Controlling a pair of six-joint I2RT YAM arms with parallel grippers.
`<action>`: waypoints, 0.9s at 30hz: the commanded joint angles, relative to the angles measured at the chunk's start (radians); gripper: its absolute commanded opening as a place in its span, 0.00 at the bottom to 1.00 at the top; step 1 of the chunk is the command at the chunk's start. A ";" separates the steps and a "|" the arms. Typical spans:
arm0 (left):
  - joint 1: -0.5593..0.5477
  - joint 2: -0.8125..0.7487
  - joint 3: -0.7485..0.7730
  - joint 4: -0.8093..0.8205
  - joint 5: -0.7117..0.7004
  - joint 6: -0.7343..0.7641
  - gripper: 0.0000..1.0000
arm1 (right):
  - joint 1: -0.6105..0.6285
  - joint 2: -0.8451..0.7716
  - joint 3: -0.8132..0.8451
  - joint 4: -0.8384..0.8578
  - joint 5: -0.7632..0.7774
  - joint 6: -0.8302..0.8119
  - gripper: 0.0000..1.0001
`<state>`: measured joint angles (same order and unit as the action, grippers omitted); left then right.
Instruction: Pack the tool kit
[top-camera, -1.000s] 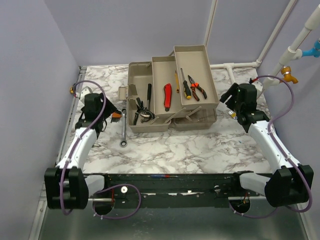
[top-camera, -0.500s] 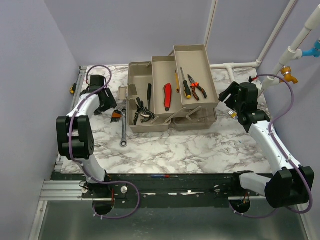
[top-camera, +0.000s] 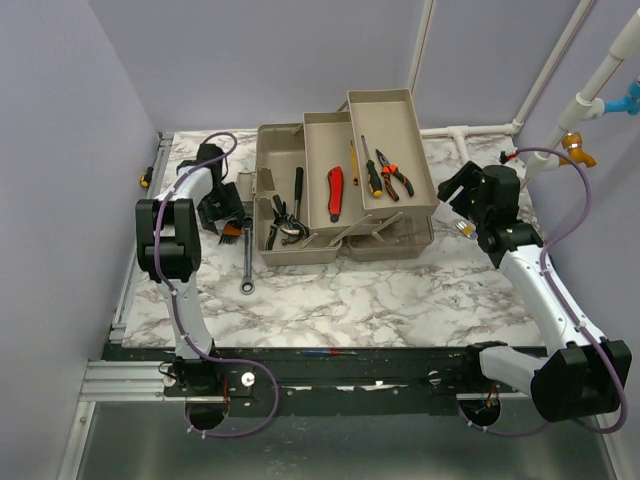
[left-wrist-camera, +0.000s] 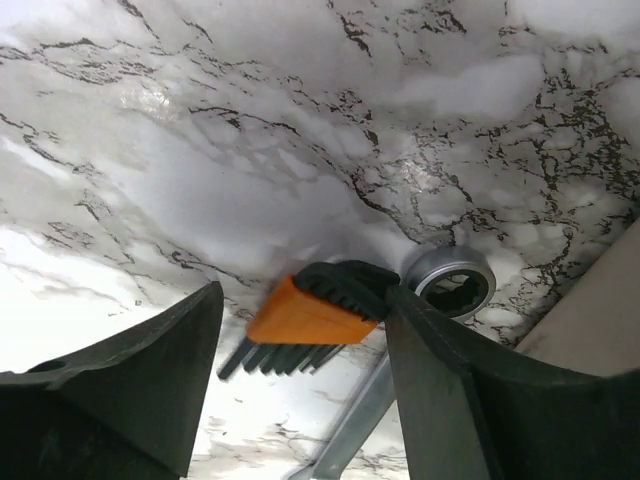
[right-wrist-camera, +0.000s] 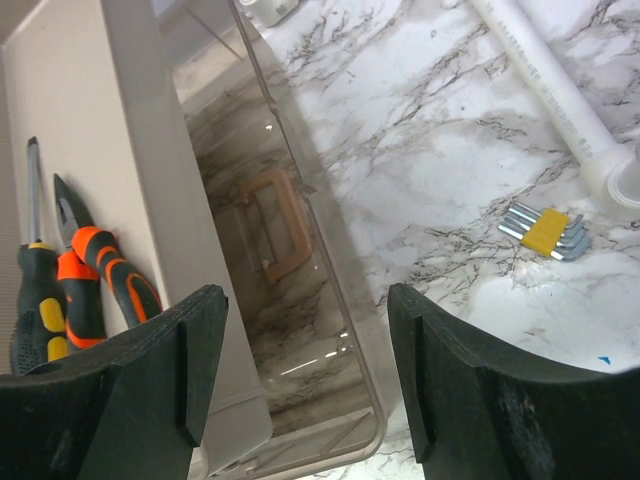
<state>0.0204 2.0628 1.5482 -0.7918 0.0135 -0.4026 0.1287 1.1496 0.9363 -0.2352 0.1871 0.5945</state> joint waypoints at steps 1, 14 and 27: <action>-0.017 0.047 0.058 -0.134 -0.076 -0.010 0.60 | -0.001 -0.037 0.006 0.024 -0.021 0.009 0.72; -0.017 -0.124 -0.058 -0.042 -0.101 -0.030 0.00 | -0.002 -0.036 0.013 0.019 -0.034 0.009 0.71; -0.073 -0.639 -0.269 0.180 0.072 -0.162 0.00 | -0.002 -0.088 0.017 -0.004 -0.003 -0.001 0.70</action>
<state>-0.0021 1.5524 1.3109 -0.7467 -0.0761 -0.5018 0.1287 1.0985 0.9363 -0.2306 0.1684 0.5945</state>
